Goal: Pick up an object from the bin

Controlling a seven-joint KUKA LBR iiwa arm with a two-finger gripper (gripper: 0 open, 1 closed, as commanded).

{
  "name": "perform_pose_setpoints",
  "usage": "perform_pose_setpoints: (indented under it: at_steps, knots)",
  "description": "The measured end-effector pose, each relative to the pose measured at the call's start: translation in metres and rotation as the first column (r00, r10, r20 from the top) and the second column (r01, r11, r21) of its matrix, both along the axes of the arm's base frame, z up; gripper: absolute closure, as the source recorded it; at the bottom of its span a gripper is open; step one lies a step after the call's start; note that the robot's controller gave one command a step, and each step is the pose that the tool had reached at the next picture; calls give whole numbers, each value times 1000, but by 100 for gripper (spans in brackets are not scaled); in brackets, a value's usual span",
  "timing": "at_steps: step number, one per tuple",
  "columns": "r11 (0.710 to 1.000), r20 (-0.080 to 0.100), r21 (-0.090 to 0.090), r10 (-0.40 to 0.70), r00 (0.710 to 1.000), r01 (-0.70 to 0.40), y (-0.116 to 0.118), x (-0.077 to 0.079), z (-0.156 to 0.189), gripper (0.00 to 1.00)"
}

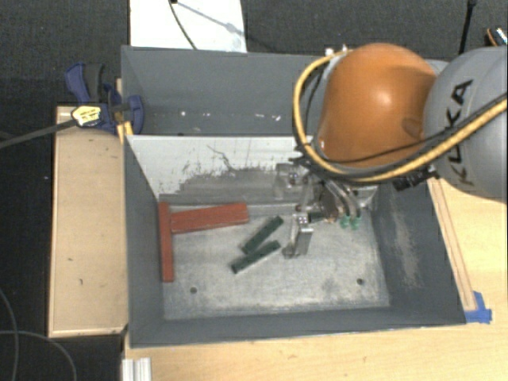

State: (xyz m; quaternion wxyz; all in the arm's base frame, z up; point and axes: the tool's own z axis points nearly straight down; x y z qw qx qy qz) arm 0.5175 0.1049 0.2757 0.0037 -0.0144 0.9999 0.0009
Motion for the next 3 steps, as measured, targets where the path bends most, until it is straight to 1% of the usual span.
perform_pose_setpoints:
  at_steps: [1,2,3]
  knots:
    - [1000,-14,-2,15,1000,-15,-25,-6,-125,0]
    - [998,-9,-1,56,998,-56,-8,17,-208,0]
    - [986,-2,-1,166,986,-166,14,55,-205,0]
